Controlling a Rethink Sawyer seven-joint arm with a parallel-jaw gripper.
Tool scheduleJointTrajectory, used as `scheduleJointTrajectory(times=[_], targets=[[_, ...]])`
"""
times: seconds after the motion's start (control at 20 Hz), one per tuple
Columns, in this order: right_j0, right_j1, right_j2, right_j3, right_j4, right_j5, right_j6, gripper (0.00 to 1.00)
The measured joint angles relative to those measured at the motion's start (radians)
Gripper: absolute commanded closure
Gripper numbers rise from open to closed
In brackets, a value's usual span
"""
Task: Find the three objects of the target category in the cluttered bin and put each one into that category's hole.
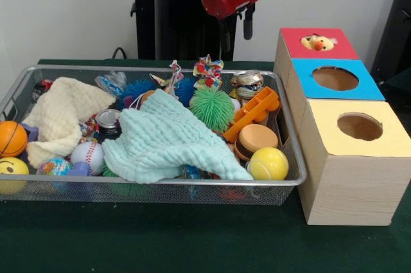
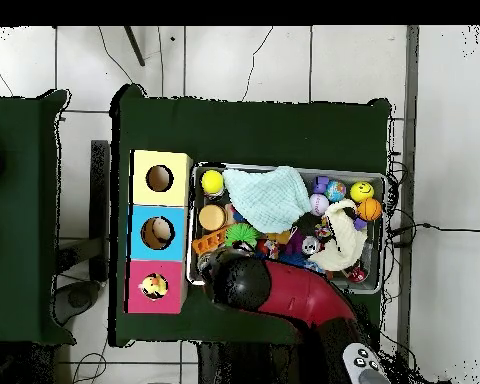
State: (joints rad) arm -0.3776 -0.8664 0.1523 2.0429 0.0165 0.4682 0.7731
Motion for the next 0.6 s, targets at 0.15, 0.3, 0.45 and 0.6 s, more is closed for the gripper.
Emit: scheduleJointTrajectory(times=[0.15,0.3,0.45,0.6], targets=[[0.000,0.011,-0.007,-0.039,-0.015,0.000,0.000,0.00],[-0.002,0.019,-0.009,-0.075,-0.029,0.000,0.000,0.00],[-0.010,0.028,-0.009,-0.114,-0.034,0.000,0.000,0.00],[-0.014,0.036,-0.011,-0.146,-0.034,0.000,0.000,0.00]])
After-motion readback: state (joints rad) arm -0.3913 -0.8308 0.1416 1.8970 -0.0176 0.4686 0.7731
